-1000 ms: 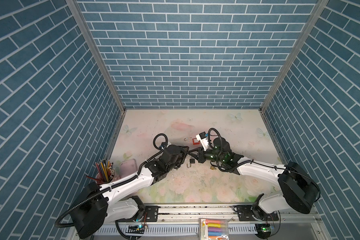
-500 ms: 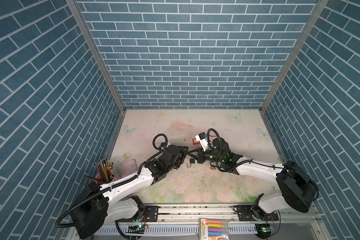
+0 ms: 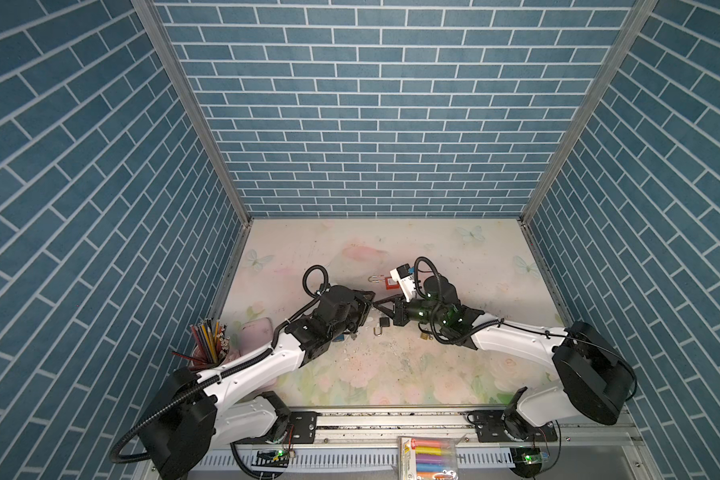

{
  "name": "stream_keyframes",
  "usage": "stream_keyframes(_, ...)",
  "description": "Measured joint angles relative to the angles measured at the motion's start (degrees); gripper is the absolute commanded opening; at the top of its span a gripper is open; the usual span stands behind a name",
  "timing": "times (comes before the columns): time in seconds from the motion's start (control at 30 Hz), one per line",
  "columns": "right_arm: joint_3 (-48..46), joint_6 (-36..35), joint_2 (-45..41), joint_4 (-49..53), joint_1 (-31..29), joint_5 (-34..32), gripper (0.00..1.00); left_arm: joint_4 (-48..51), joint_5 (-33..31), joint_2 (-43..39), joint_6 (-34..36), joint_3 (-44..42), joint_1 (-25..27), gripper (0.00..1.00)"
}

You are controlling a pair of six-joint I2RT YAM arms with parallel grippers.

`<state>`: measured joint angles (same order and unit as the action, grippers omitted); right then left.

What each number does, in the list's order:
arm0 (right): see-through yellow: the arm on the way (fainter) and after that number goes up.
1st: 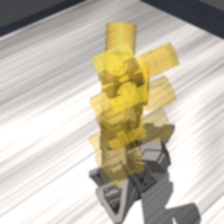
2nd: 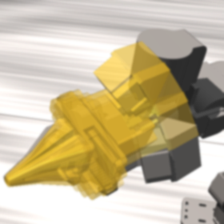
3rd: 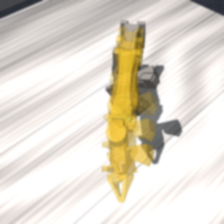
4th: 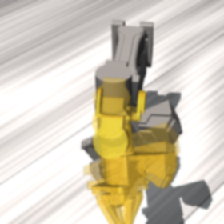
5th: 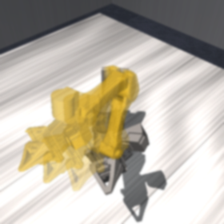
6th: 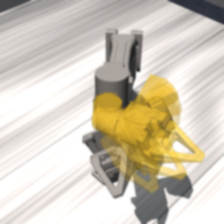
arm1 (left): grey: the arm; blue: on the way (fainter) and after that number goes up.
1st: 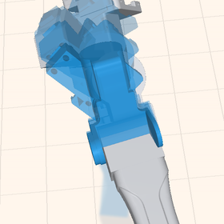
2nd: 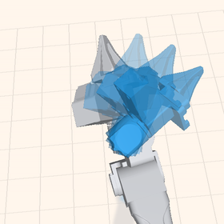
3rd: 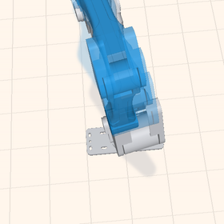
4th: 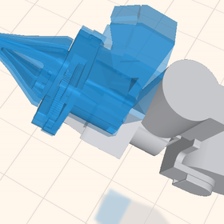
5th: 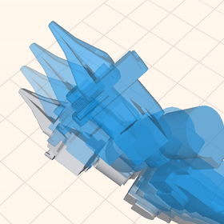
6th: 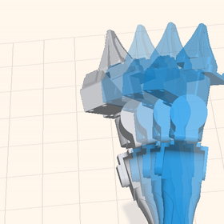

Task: Lock with the key

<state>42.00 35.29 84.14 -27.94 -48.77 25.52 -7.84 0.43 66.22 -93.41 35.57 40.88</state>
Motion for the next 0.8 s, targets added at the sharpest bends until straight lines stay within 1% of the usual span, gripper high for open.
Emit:
stream_keyframes(0.13,-0.5,-0.2,-0.7,-1.5,-0.5,-0.8,0.0,0.6,2.4,-1.3,0.4,0.0,-2.1,0.0)
stream_keyframes(0.17,-1.1,-0.2,-1.5,-0.8,-0.5,-0.2,0.0,1.0,0.4,-1.4,0.7,0.0,-2.9,0.0)
stream_keyframes(0.27,-3.5,-0.2,-4.1,1.6,-0.6,0.7,0.0,1.8,-6.0,-1.5,1.8,0.1,-8.2,0.0)
stream_keyframes(0.3,-3.7,-0.2,-4.3,2.6,-0.6,0.9,0.0,2.3,-7.2,-1.4,2.2,0.3,-8.9,0.0)
stream_keyframes(0.47,-3.3,-0.1,-4.3,3.7,-0.6,1.5,0.0,3.7,-8.0,-1.2,5.1,0.9,-8.7,0.0)
stream_keyframes(0.6,-1.9,0.5,-4.5,4.2,-0.6,1.7,0.17,6.5,-6.3,0.7,10.4,4.2,-8.4,0.0)
stream_keyframes(0.7,-1.3,1.0,-5.9,4.1,-0.3,1.5,0.25,8.3,-4.1,2.4,15.1,8.0,-7.9,0.0)
stream_keyframes(0.8,-1.2,1.4,-7.7,3.8,0.1,1.0,0.31,9.5,-1.7,3.6,18.9,10.7,-7.4,0.0)
